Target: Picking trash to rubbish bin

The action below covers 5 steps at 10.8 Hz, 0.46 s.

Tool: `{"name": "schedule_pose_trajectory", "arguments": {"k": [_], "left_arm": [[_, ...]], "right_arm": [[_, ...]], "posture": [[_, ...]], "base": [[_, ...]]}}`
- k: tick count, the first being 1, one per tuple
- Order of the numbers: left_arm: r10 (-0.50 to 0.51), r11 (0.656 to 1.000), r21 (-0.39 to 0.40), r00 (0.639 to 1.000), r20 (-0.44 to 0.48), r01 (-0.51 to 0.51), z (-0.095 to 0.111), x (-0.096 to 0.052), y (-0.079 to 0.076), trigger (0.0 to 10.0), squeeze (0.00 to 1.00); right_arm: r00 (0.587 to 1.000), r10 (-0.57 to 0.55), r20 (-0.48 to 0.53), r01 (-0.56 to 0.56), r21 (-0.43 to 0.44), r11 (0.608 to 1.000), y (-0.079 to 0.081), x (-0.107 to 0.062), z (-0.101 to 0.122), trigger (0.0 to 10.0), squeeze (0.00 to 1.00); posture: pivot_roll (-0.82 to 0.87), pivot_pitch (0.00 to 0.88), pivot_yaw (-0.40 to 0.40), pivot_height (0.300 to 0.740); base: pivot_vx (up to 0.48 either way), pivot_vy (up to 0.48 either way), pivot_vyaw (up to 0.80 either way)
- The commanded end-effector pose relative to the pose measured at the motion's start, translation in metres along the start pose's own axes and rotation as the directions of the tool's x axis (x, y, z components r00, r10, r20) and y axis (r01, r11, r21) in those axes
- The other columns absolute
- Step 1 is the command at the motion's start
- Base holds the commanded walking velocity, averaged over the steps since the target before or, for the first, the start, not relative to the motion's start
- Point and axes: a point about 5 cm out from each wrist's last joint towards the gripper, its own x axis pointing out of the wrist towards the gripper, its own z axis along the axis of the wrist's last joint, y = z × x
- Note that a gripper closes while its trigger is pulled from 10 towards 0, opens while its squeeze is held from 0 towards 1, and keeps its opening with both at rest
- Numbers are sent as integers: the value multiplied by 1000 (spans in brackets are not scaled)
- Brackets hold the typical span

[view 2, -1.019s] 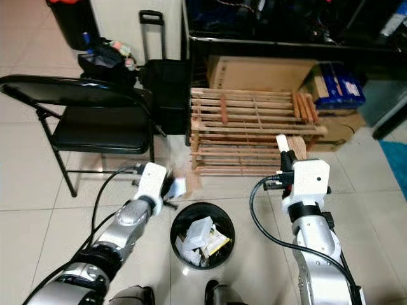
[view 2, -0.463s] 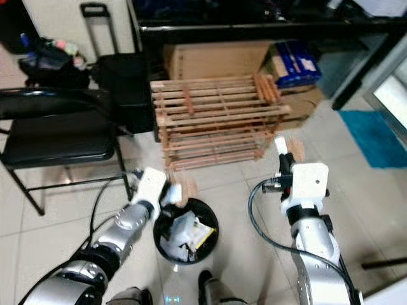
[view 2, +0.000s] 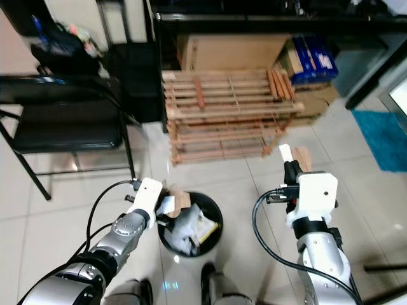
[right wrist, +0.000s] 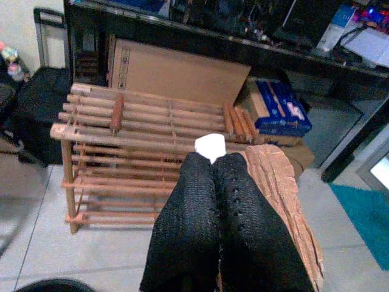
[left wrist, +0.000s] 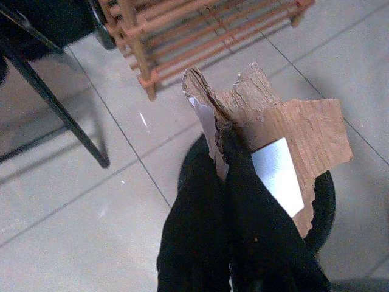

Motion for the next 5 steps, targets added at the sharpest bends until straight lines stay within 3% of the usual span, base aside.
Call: {"name": "schedule_pose_trajectory", "arguments": {"k": [1, 5], "left_arm": [[-10, 1000, 1, 999, -39, 10, -8, -1, -9, 10000, 0], [14, 1000, -5, 998, -65, -15, -16, -3, -11, 10000, 0]], "right_arm": [[1000, -21, -18, 21, -23, 1000, -5, -9, 3, 10000, 0], [998, -50, -48, 48, -44, 998, -12, -27, 9, 10000, 0]], "posture": [[-47, 299, -144, 740], [-104, 317, -163, 740]], "base": [[0, 0, 0], [0, 0, 0]]}}
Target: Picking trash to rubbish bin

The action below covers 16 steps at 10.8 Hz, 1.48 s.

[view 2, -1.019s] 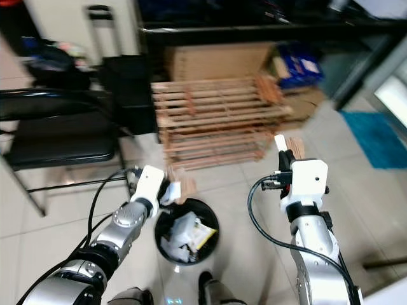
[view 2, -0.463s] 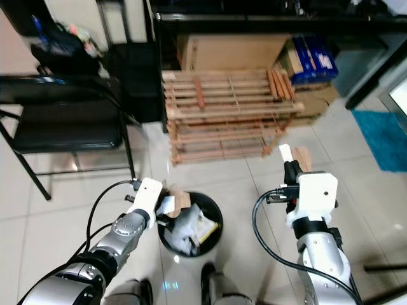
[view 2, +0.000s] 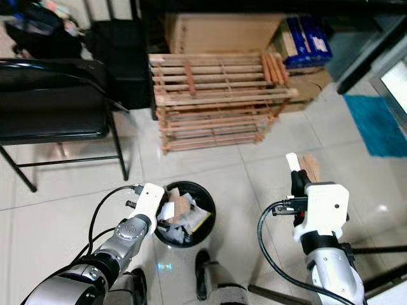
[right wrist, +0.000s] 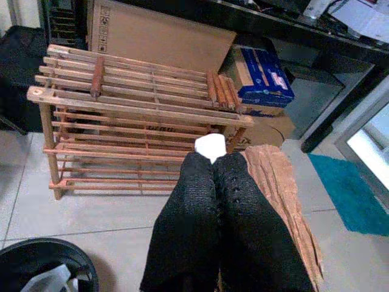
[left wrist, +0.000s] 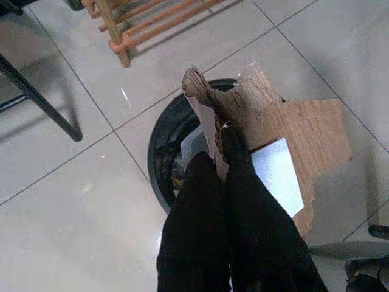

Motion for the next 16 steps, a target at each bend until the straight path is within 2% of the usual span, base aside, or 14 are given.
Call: {"name": "schedule_pose_trajectory", "arguments": {"k": [1, 4, 5, 6, 13, 15, 16], "left_arm": [[-1, 1000, -3, 1000, -2, 1, 1, 1, -5, 10000, 0], [36, 999, -2, 999, 32, -36, 13, 3, 3, 10000, 0], [49, 999, -8, 998, 49, -48, 17, 4, 5, 10000, 643], [56, 998, -19, 997, 60, -55, 20, 4, 7, 10000, 1000], [65, 998, -33, 995, 81, -62, 24, 5, 7, 10000, 1000], [82, 996, -30, 992, 98, -80, 27, 5, 11, 10000, 1000], [137, 990, -41, 982, 127, -133, 31, 4, 21, 10000, 1000]], "right_arm": [[999, -35, -14, 35, -27, 999, -10, -6, 3, 10000, 0], [998, -45, -33, 43, -39, 998, -13, -14, 5, 10000, 0], [998, -46, -35, 44, -40, 998, -13, -14, 6, 10000, 0], [998, -47, -33, 46, -40, 998, -13, -13, 7, 10000, 0], [998, -48, -34, 46, -48, 998, -14, -13, 9, 10000, 0], [999, -36, -25, 35, -41, 999, -12, -6, 8, 10000, 0], [1000, -8, -14, 7, -30, 1000, -8, 5, 5, 10000, 0]], "posture": [[-122, 325, -172, 740], [-145, 344, -184, 740], [-148, 344, -183, 740], [-148, 344, -183, 740], [-152, 332, -180, 740], [-117, 317, -173, 740], [-52, 303, -169, 740]], "base": [[0, 0, 0], [0, 0, 0], [0, 0, 0], [0, 0, 0], [0, 0, 0], [0, 0, 0], [0, 0, 0]]}}
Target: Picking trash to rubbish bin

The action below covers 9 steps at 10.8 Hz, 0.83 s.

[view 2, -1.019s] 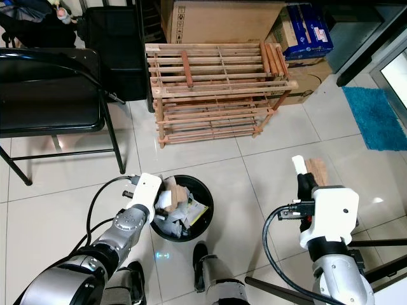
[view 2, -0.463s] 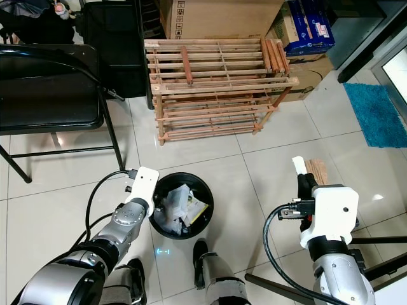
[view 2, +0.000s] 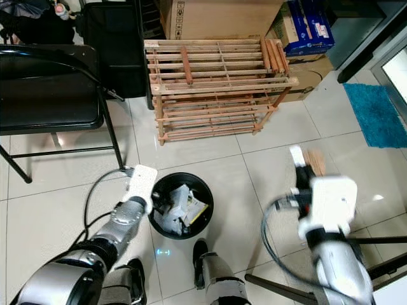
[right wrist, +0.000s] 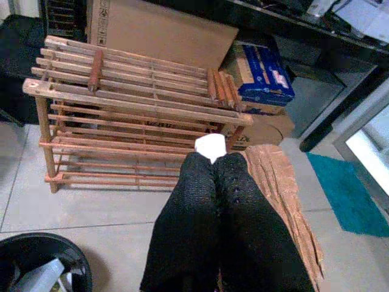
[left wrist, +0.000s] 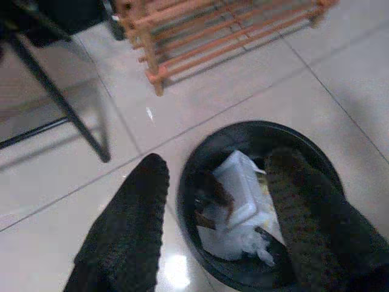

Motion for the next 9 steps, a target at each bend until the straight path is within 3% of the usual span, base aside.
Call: {"name": "schedule_pose_trajectory", "arguments": {"k": [1, 4, 6, 9], "left_arm": [[35, 999, -16, 999, 8, -35, -3, -2, 1, 10000, 1000], [143, 989, -65, 980, 138, -135, 9, -6, 35, 10000, 1000], [135, 990, -54, 969, 208, -127, 16, -11, 42, 10000, 1000], [167, 985, -81, 940, 296, -150, 28, -44, 52, 10000, 1000]], "right_arm": [[1000, 9, -26, -9, -7, 1000, -2, 3, -9, 10000, 0], [996, 81, 28, -81, 11, 997, 7, 41, -11, 10000, 0], [992, 113, 47, -114, 10, 993, 10, 60, -12, 10000, 0], [968, 241, 69, -243, 27, 970, 39, 96, -21, 10000, 0]], "posture": [[-4, 295, -167, 740], [152, 264, -161, 740], [229, 247, -165, 740], [354, 265, -172, 740]], "base": [[0, 0, 0], [0, 0, 0], [0, 0, 0], [0, 0, 0]]}}
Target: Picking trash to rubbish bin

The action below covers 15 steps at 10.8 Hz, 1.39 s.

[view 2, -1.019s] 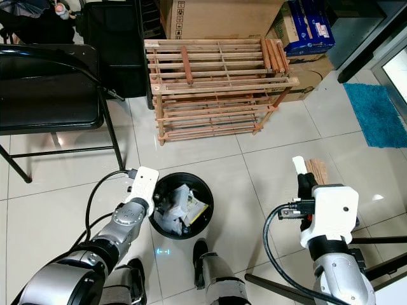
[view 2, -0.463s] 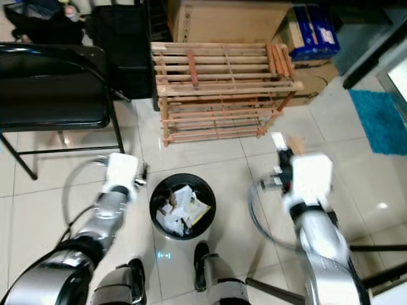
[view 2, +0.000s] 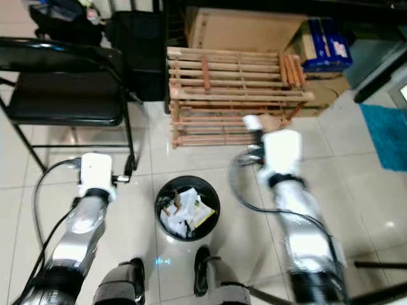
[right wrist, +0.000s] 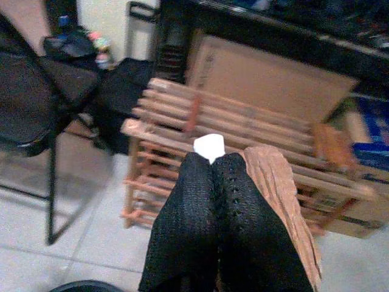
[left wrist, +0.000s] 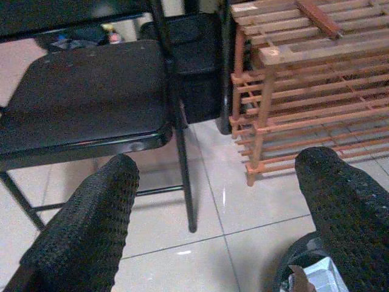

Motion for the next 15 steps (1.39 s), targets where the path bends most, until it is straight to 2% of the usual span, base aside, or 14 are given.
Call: {"name": "schedule_pose_trajectory", "arguments": {"k": [1, 3, 4, 5, 8, 9, 10, 11, 12, 13, 15], "left_arm": [[-21, 1000, -6, 999, -23, 21, 0, -9, -4, 10000, 1000], [-9, 1000, 7, 999, -47, 9, 7, -28, 7, 10000, 1000], [17, 1000, 27, 998, -66, -16, 12, -38, 19, 10000, 1000], [34, 999, 33, 997, -72, -32, 15, -41, 25, 10000, 1000], [32, 998, 53, 990, -138, -25, 22, -56, 34, 10000, 1000], [-20, 998, 60, 971, -238, 35, 12, -67, 34, 10000, 961], [-50, 997, 49, 953, -299, 67, 2, -74, 35, 10000, 961], [-150, 986, 13, 917, -369, 166, -7, -83, 33, 10000, 706], [-221, 973, -28, 897, -384, 228, -8, -87, 29, 10000, 141], [-348, 936, -95, 850, -395, 339, -7, -95, 21, 10000, 0], [-454, 888, -126, 803, -385, 442, -11, -103, 17, 10000, 0]], "right_arm": [[999, 23, -26, -23, -2, 1000, 2, 2, -11, 10000, 0], [994, 93, -50, -92, 23, 996, 17, 20, -24, 10000, 0], [985, 147, -95, -144, 38, 989, 29, 28, -37, 10000, 0], [979, 160, -125, -154, 52, 987, 34, 30, -45, 10000, 0], [956, 206, -210, -191, 91, 977, 53, 26, -71, 10000, 0], [942, 224, -251, -203, 108, 973, 60, 19, -84, 10000, 0], [936, 227, -268, -204, 111, 973, 62, 15, -89, 10000, 0], [930, 228, -290, -202, 116, 973, 65, 9, -96, 10000, 0], [928, 227, -296, -202, 113, 973, 65, 6, -99, 10000, 0], [927, 227, -297, -202, 113, 973, 67, 3, -102, 10000, 0], [929, 219, -299, -191, 120, 974, 68, -1, -105, 10000, 0]], "posture": [[385, 279, -175, 740], [441, 309, -184, 740], [464, 323, -184, 740], [504, 354, -181, 740], [547, 387, -158, 740], [557, 397, -146, 740], [561, 403, -137, 740], [562, 408, -127, 740], [564, 410, -124, 740], [562, 417, -119, 740], [554, 421, -114, 740]], "base": [[0, 0, 0], [0, 0, 0], [0, 0, 0], [0, 0, 0], [0, 0, 0], [0, 0, 0], [0, 0, 0], [0, 0, 0], [0, 0, 0], [0, 0, 0], [0, 0, 0]]}}
